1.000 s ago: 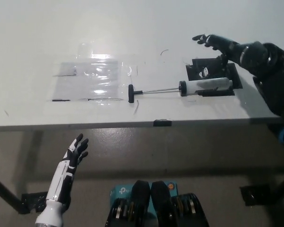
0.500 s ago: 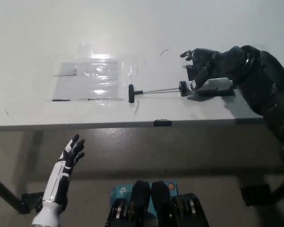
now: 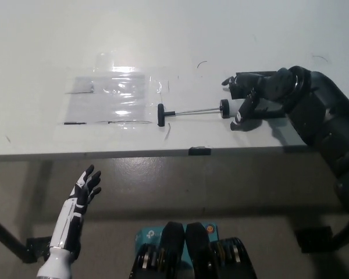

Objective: The robot uses right hand to pick up a small white air pumper and uses its left hand to compress it, and then puts it on the desk

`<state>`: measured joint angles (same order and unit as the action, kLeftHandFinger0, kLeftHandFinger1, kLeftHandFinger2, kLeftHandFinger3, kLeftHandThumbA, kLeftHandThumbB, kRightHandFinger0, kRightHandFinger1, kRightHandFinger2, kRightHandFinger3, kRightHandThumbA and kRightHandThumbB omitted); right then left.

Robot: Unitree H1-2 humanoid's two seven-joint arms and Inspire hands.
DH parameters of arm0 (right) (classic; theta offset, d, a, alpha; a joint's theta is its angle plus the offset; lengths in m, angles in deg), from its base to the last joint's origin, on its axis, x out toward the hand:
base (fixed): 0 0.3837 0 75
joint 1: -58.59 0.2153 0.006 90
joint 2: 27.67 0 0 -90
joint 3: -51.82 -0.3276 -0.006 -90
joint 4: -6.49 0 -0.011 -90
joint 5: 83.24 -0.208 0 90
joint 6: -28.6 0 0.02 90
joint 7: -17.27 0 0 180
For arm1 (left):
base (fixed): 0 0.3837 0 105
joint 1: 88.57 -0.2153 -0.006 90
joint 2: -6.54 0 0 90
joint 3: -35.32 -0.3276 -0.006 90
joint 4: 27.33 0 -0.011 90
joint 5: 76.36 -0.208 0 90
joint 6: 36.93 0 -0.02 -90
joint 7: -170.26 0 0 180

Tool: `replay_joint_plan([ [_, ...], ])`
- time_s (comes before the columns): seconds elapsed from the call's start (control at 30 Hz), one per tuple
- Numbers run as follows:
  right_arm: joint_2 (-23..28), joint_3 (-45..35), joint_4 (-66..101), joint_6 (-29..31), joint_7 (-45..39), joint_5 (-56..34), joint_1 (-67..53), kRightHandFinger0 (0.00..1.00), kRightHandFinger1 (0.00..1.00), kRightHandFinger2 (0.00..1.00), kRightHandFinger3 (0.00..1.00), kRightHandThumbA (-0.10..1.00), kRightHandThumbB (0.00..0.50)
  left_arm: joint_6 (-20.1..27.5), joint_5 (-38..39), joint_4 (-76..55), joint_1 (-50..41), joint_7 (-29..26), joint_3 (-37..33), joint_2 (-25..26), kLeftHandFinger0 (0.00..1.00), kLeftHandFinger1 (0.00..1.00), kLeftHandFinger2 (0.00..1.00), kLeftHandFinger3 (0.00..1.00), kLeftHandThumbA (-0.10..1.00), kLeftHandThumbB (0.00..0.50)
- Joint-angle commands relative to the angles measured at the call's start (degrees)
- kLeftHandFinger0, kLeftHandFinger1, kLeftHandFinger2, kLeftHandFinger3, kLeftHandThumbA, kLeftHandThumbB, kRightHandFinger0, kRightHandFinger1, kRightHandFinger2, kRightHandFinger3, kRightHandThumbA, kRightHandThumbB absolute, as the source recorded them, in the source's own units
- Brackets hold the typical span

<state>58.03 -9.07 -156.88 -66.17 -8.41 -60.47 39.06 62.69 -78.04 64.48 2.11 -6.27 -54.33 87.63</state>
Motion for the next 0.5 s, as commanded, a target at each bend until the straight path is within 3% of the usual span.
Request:
replay_joint_plan([
  [0.0, 0.62, 1.57, 0.15, 4.29, -1.49, 2.4, 4.31, 1.0, 1.0, 1.0, 1.0, 1.0, 0.335, 1.13, 1.35, -2.29, -0.41, 0.32, 0.74, 0.73, 1.0, 1.0, 1.0, 1.0, 1.0, 0.026],
  [0.17, 1.18, 2.47, 0.22, 5.6, -2.61, 3.08, 4.53, 1.0, 1.0, 1.0, 1.0, 1.0, 0.322, 1.55, 1.39, -2.03, -0.86, 0.26, 0.87, 0.63, 1.0, 1.0, 1.0, 1.0, 1.0, 0.027],
  [0.47, 1.39, 0.98, -1.95, 4.02, -3.24, 2.49, 4.7, 1.0, 1.0, 1.0, 1.0, 0.95, 0.351, 2.09, 2.08, -2.26, -1.24, 0.45, 1.27, 0.66, 1.0, 1.0, 1.0, 1.0, 1.0, 0.037],
])
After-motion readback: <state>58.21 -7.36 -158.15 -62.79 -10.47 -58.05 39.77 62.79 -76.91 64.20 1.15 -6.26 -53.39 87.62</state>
